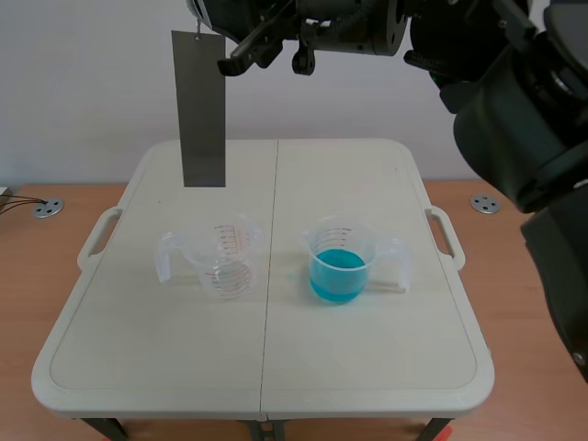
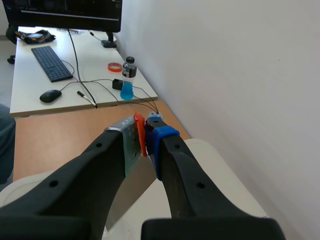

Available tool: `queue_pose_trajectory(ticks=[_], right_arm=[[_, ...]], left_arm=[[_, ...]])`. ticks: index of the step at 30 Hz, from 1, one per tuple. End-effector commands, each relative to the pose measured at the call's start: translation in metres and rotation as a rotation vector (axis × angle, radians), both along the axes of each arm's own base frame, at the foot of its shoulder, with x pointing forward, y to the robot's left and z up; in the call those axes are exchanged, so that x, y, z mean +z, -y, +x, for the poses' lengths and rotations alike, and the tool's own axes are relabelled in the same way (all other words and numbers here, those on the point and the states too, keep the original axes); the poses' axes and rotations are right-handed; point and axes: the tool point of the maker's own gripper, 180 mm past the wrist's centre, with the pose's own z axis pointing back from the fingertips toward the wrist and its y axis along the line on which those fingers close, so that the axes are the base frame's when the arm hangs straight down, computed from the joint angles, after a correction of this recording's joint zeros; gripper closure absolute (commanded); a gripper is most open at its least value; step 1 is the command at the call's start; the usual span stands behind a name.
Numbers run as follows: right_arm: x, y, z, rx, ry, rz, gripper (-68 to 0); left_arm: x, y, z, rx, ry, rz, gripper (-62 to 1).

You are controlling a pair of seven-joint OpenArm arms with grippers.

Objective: Hold the metal plate by the orange handle, dip it into the blue solution, take it out and point at it, then put the plate back in the beaker on the left.
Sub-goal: 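Put the plate into the left beaker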

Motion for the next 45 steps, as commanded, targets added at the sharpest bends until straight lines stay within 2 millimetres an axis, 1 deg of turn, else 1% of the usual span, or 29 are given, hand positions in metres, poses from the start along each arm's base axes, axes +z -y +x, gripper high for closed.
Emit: queue_pose_trajectory(ticks=[1, 4, 16, 19, 23, 26, 29, 33, 45], right_arm=[[0.015, -0.005, -0.002, 0.025, 0.029, 0.031, -1.5], [0.012, -0.01, -0.005, 0.035, 0.019, 0.02, -1.5], [0.013, -0.021, -0.007, 0.049, -0.001, 0.04, -1.5], [0.004, -0.027, -0.007, 0.058, -0.029, 0.034, -1.5], [-0.014, -0.032, -0.006, 0.067, -0.08, 0.014, -1.5], [-0.027, -0.033, -0.004, 0.07, -0.117, 0.015, -1.5], [-0.035, -0.033, -0.001, 0.067, -0.142, 0.019, -1.5], [-0.04, -0.032, 0.001, 0.063, -0.157, 0.018, -1.5], [-0.042, -0.031, 0.001, 0.059, -0.154, 0.007, -1.5]], left_arm=[[0.002, 0.001, 0.0, -0.002, 0.007, -0.007, -2.7], [0.002, 0.001, 0.0, -0.002, 0.007, -0.007, -2.7], [0.001, 0.0, -0.001, -0.002, -0.006, -0.001, -2.7], [0.0, 0.0, -0.002, -0.001, -0.011, 0.001, -2.7], [0.0, 0.0, -0.002, -0.001, -0.011, 0.001, -2.7], [0.0, 0.0, -0.002, -0.001, -0.011, 0.001, -2.7], [0.0, 0.0, -0.002, -0.001, -0.012, 0.002, -2.7], [0.0, 0.0, -0.002, -0.001, -0.012, 0.002, -2.7], [0.0, 0.0, -0.003, -0.001, -0.015, 0.003, -2.7]])
